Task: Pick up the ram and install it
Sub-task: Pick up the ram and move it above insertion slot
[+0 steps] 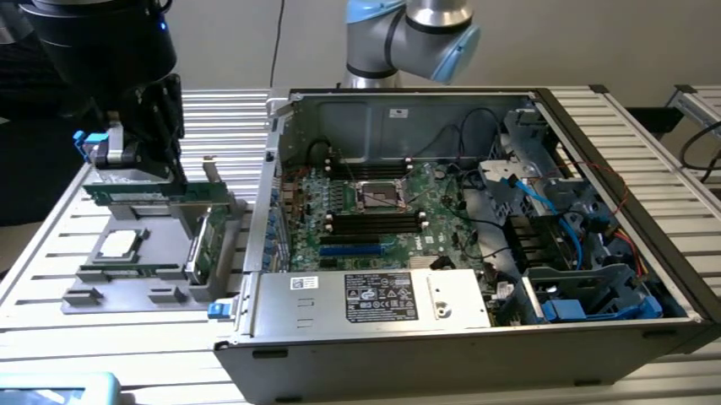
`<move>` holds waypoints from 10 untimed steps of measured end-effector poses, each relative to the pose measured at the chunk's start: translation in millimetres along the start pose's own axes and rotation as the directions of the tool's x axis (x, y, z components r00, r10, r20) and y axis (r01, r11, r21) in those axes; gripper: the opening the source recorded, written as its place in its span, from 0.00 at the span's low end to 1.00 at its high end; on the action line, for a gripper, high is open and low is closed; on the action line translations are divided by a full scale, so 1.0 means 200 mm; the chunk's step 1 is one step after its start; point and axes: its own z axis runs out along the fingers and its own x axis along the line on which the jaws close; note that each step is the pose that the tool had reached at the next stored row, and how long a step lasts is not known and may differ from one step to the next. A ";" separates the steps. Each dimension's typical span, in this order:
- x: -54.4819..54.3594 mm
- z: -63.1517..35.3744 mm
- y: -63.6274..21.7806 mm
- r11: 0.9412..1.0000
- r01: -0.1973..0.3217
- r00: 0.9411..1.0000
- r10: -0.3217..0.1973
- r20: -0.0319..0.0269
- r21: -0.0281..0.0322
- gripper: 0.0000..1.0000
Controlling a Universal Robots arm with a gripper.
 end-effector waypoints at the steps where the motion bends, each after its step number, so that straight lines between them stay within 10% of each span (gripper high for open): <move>1: 0.00 -0.001 -0.022 1.000 0.000 1.000 0.000 0.000 0.000 0.13; 10: 0.00 -0.008 -0.227 1.000 0.000 1.000 0.000 0.000 0.000 0.13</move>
